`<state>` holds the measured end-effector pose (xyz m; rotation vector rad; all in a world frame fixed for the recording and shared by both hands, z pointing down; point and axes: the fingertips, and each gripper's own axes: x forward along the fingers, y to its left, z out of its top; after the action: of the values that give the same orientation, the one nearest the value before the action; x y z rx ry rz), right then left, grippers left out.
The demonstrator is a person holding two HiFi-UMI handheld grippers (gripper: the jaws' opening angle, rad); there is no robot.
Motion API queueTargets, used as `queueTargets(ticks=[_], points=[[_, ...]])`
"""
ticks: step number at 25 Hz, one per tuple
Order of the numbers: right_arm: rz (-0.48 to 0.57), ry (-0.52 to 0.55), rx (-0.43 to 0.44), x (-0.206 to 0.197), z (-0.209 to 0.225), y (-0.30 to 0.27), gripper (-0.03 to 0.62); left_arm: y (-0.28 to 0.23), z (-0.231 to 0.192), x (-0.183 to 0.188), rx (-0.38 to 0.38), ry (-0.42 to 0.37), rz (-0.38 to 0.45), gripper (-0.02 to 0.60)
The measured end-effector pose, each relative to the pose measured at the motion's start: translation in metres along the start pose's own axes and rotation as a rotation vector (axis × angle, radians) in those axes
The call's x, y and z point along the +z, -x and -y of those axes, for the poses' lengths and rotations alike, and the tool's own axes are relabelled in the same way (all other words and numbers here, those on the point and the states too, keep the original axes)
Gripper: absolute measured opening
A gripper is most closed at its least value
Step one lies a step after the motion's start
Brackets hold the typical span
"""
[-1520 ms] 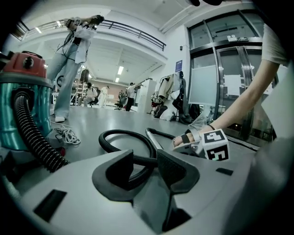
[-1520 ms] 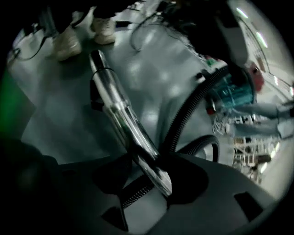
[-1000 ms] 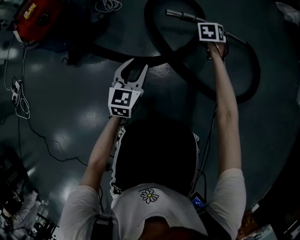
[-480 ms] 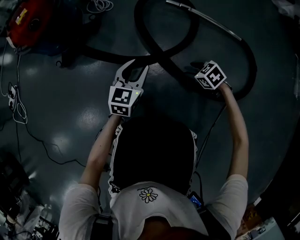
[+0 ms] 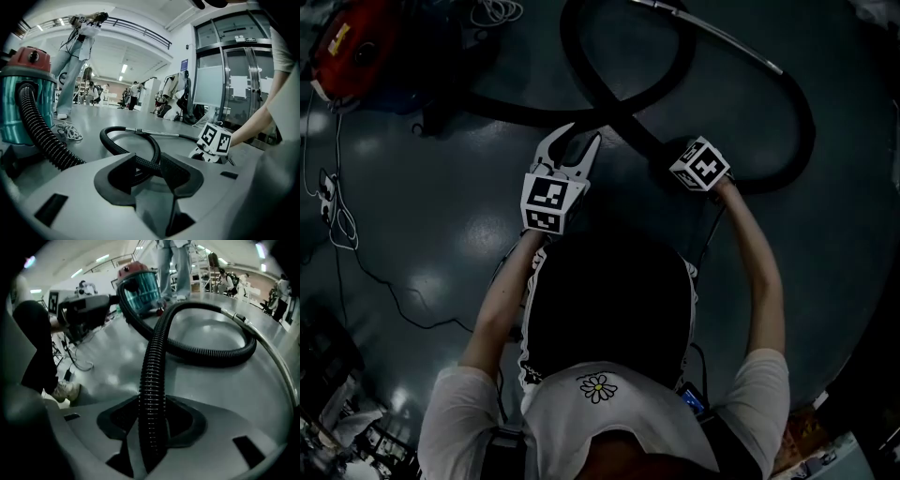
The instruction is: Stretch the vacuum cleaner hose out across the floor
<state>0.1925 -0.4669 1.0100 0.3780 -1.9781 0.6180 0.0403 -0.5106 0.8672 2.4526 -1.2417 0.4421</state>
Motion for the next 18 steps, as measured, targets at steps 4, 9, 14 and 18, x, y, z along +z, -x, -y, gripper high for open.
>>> queueTargets(ticks=[4, 9, 14, 18], points=[[0.245, -0.16, 0.054, 0.082, -0.007, 0.012, 0.192, 0.0, -0.004, -0.001, 0.011, -0.012, -0.005, 0.147], [0.52, -0.328, 0.063, 0.221, 0.009, 0.04, 0.192, -0.003, 0.005, 0.0, -0.007, -0.033, -0.004, 0.147], [0.711, -0.203, 0.069, 0.313, 0.01, 0.078, 0.192, -0.003, 0.004, -0.003, 0.001, -0.015, 0.001, 0.147], [0.559, 0.017, 0.02, 0.28, -0.001, 0.073, 0.192, -0.001, -0.005, -0.004, 0.015, 0.006, 0.01, 0.147]])
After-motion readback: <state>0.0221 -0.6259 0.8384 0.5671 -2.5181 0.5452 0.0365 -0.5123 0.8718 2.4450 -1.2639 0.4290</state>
